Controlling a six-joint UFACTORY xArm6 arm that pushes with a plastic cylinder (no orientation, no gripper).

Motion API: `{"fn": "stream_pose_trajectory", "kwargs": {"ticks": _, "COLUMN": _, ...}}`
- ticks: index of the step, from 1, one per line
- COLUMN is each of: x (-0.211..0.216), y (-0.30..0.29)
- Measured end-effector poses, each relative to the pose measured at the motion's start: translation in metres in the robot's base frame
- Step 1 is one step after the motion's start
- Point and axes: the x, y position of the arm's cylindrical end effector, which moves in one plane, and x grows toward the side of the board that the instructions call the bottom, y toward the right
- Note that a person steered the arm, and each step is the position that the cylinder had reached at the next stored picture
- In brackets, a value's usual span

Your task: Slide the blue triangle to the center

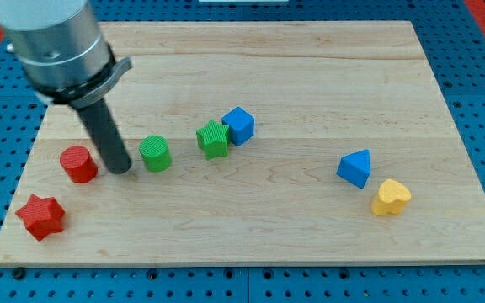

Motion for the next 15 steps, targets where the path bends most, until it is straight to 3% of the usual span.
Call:
{"fn": "stream_pose_trajectory", "kwargs": {"ticks": 4, "x": -0.045, "y": 0.194}}
{"fn": "stream_pose_trajectory", "kwargs": {"ticks": 5, "x": -0.045, "y": 0.267}}
{"fn": "stream_pose_trajectory", "kwargs": {"ticks": 6, "x": -0.045, "y": 0.294}}
{"fn": "stream_pose_trajectory", "kwargs": {"ticks": 7, "x": -0.026, "y": 0.357}}
{"fn": "stream_pose_trajectory", "kwargs": {"ticks": 8, "x": 0.016, "y": 0.340}}
{"fn": "stream_pose_trajectory", "kwargs": {"ticks": 11, "x": 0.017, "y": 0.253}}
{"fn": "stream_pose_trajectory", "kwargs": {"ticks": 14, "x": 0.055, "y": 0.159}}
{"fn": "stream_pose_trajectory", "kwargs": {"ticks": 15, "x": 0.028, "y": 0.132}}
